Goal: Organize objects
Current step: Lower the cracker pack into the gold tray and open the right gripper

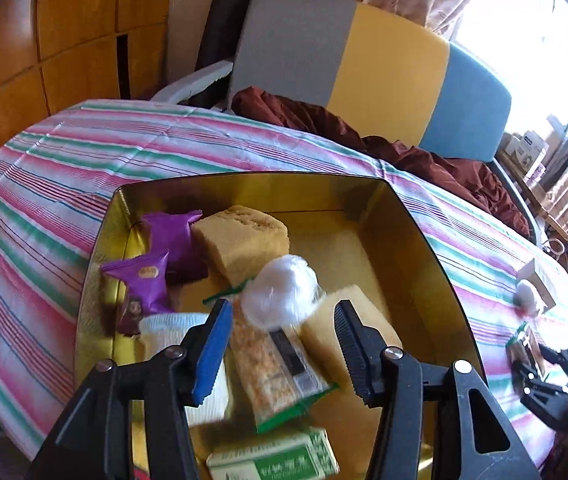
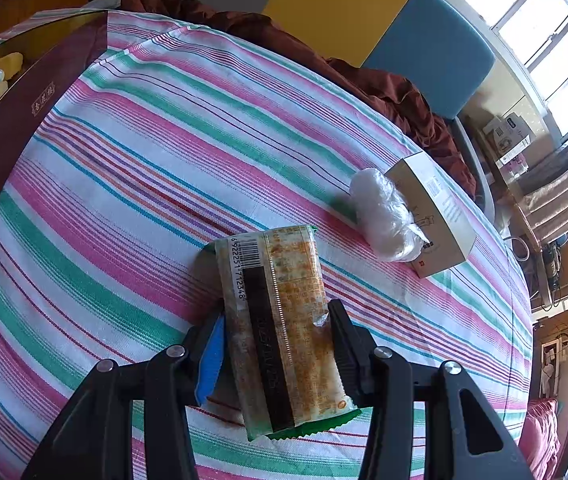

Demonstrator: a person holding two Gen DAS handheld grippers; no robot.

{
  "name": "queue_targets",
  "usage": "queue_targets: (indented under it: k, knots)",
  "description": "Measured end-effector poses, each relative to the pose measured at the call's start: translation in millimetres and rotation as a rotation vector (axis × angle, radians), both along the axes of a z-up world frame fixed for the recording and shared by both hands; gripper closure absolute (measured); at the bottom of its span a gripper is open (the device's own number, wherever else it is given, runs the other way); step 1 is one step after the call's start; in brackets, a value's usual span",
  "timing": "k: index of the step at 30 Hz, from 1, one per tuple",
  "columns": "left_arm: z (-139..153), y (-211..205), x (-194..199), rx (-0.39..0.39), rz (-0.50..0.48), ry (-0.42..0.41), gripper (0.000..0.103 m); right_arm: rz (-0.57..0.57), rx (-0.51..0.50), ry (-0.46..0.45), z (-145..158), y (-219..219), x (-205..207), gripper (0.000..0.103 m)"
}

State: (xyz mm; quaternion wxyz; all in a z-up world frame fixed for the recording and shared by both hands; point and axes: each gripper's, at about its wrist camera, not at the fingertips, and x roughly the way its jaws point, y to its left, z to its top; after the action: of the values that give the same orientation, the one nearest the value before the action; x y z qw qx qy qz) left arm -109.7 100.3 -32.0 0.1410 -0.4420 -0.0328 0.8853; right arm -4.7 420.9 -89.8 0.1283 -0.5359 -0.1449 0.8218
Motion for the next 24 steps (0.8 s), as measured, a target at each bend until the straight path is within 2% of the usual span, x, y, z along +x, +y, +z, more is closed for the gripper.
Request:
queue_targets:
  k: [5,12,20,24]
  knots:
    - [7,-8,33,-0.002,-0.026,0.043,0.046,-0.039,-0.01,0.01,8,-8,-2,0.055]
    - [13,-24,62,-0.025,-0.028,0.089,0.046,-0.016,-0.05,0.113,45,-53,-5,0.055]
    - [22,-49,78,-0.017,0.01,0.121,0.046,0.129,-0.114,0.252,93,-145,-13,0.054]
    - [27,-63,83,-0.009,0.034,0.13,0.046,0.191,-0.137,0.292,107,-182,-17,0.054]
